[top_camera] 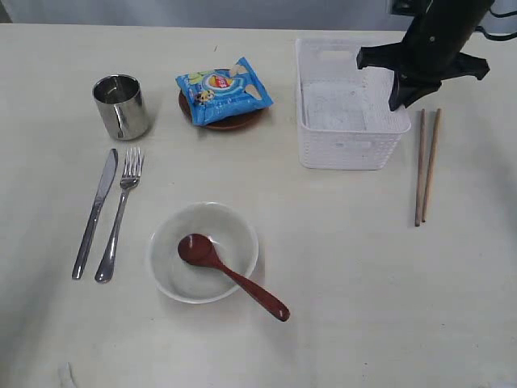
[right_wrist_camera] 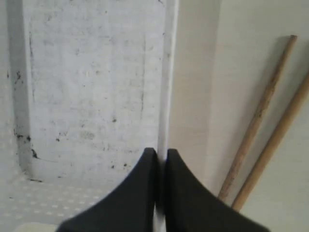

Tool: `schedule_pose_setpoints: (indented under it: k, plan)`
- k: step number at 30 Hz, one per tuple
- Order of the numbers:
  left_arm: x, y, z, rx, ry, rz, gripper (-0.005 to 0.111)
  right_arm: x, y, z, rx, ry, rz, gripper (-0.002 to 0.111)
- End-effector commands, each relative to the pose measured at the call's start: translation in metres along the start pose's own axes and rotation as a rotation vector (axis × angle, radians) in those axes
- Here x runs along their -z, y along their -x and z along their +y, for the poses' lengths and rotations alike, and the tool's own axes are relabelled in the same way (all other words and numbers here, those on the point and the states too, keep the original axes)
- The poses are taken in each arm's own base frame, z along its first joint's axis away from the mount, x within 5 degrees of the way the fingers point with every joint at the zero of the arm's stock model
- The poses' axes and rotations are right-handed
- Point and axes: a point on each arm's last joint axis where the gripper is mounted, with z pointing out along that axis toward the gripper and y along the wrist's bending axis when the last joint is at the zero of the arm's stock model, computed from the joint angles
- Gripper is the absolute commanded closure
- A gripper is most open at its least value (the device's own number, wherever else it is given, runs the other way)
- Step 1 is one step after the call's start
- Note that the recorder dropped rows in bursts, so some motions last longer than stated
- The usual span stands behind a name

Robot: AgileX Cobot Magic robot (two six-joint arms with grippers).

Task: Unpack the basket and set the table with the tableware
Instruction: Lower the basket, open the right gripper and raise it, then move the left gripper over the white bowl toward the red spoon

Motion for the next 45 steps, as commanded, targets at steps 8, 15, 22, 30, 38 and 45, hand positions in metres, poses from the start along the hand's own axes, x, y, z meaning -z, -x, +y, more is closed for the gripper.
schedule_pose_setpoints:
  k: [8, 15, 22, 30, 38, 45]
  plan:
    - [0.000, -0.001, 0.000, 0.016, -0.004, -0.005, 0.107, 0.027, 0.002, 0.000, 0.032, -0.014, -0.112, 0.056]
    - [0.000, -0.003, -0.003, 0.088, -0.033, 0.017, 0.107, 0.114, -0.014, 0.006, 0.085, -0.004, -0.317, 0.083]
    - [-0.006, -0.015, -0.021, 0.093, -0.212, 0.242, 0.107, 0.149, -0.030, 0.007, 0.113, 0.000, -0.365, 0.109]
    - [-0.058, -0.017, -0.040, 0.148, -0.300, 0.638, 0.107, 0.158, -0.034, 0.009, 0.115, 0.012, -0.384, 0.109]
    - [-0.110, -0.019, -0.061, 0.213, -0.399, 0.870, 0.106, 0.159, -0.037, 0.013, 0.141, 0.053, -0.365, 0.109]
    - [-0.126, -0.013, -0.080, 0.247, -0.597, 0.907, 0.079, 0.160, -0.040, 0.014, 0.141, 0.067, -0.353, 0.109]
